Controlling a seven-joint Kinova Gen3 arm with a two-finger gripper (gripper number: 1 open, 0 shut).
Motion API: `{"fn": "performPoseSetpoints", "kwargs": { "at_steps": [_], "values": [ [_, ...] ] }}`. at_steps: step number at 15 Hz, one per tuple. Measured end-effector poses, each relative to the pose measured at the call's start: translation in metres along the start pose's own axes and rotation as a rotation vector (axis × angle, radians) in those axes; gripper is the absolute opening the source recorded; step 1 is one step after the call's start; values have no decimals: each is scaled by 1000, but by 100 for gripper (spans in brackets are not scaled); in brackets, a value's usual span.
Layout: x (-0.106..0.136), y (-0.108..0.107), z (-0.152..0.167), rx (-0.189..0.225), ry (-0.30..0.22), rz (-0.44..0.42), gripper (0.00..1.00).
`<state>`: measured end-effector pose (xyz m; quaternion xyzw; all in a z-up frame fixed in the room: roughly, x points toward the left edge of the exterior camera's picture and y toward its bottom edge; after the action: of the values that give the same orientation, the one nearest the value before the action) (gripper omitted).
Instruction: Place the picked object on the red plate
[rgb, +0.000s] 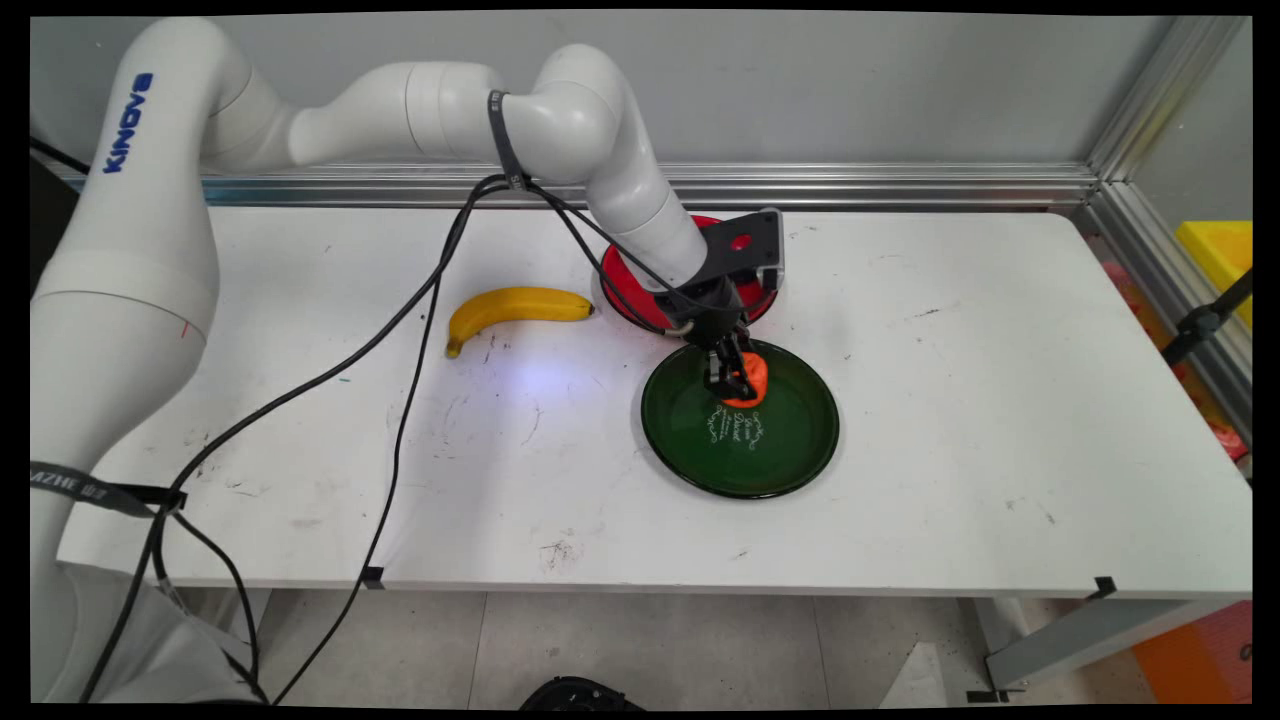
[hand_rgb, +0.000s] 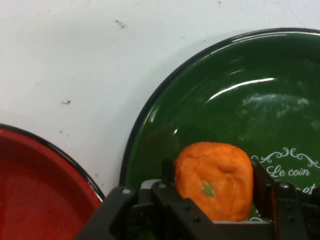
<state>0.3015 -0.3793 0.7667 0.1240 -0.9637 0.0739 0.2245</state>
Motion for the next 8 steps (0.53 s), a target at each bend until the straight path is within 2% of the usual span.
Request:
{"fn": "performPoseSetpoints", "kwargs": {
  "at_steps": [5, 8],
  "values": [
    [11, -7, -11, 6, 11, 7, 0],
    [21, -21, -26, 27, 15, 14, 0]
  ]
}}
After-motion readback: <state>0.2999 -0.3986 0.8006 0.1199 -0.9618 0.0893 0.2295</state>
